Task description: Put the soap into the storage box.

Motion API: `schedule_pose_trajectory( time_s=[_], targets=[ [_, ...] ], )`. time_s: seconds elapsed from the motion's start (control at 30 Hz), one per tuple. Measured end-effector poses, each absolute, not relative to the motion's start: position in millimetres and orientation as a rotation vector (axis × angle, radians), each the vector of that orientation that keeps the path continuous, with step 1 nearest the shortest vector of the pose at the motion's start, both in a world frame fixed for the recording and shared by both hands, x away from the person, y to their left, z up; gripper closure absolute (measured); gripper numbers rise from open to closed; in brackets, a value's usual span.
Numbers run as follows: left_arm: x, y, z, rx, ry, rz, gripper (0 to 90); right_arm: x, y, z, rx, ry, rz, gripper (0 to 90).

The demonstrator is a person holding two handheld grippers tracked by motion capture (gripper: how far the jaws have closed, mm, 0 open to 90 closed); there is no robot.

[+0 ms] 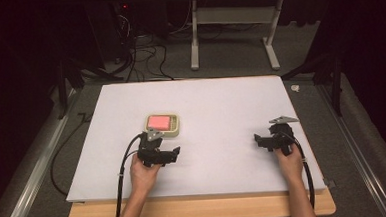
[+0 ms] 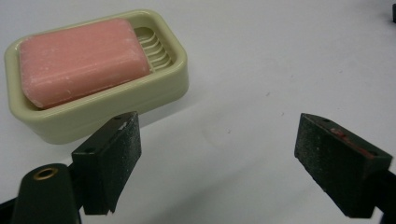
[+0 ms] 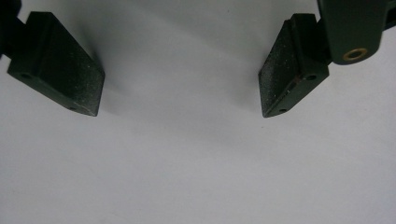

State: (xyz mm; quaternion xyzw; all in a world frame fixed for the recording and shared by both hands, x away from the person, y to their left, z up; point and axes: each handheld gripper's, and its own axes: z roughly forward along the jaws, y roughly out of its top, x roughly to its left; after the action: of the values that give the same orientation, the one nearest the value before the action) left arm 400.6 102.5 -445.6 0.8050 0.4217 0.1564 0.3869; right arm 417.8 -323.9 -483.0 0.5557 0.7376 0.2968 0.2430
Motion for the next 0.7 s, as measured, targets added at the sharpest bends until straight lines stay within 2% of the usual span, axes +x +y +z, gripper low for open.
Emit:
schedule_pose_trajectory(
  time_s=[0.7],
  targets=[
    [408.9,86.0,-469.8,2.112,1.080,0.403,15.4,417.8,-324.0,-483.0,1.517,2.016,0.811,15.0]
  ],
)
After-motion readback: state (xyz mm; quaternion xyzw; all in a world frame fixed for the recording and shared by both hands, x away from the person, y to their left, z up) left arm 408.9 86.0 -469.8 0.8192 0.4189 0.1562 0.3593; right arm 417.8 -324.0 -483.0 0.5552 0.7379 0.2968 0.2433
